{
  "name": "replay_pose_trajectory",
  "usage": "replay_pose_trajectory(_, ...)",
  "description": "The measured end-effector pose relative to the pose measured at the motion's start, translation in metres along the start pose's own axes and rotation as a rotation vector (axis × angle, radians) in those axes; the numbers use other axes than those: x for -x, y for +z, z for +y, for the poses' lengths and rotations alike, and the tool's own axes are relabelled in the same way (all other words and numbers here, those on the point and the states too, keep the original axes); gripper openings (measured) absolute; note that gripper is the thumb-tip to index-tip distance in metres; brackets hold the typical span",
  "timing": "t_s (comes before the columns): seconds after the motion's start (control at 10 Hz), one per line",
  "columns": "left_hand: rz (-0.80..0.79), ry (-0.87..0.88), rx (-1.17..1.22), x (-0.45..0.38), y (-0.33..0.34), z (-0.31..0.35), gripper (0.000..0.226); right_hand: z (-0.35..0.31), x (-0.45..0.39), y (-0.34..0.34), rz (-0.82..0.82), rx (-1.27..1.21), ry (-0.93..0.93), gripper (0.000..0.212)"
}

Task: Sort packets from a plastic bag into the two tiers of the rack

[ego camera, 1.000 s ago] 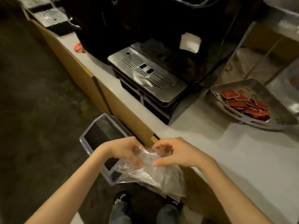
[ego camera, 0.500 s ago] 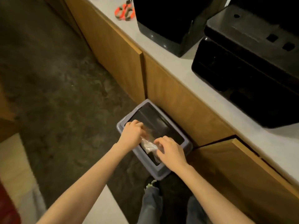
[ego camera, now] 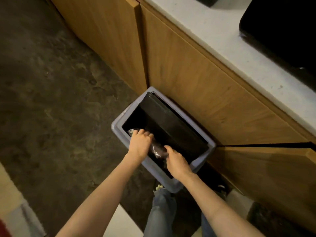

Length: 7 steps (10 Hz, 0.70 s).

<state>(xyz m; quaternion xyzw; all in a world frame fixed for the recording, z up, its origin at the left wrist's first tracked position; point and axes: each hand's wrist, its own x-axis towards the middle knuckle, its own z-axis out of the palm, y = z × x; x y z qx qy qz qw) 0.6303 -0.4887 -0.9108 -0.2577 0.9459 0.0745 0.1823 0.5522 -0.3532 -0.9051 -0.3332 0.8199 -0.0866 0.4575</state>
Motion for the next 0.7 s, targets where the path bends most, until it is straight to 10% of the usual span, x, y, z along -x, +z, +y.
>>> replay_pose_trajectory(0.5,-0.476,-0.013,0.221,0.016,-0.086,0.019,0.053,-0.025,0.052,-0.067,-0.024,-0.056,-0.014,0.04)
replay_pose_trajectory(0.7,-0.489,0.213,0.469,0.026,-0.213,0.078,0.015,-0.022,0.12,-0.16,0.224,-0.361,-0.144,0.026)
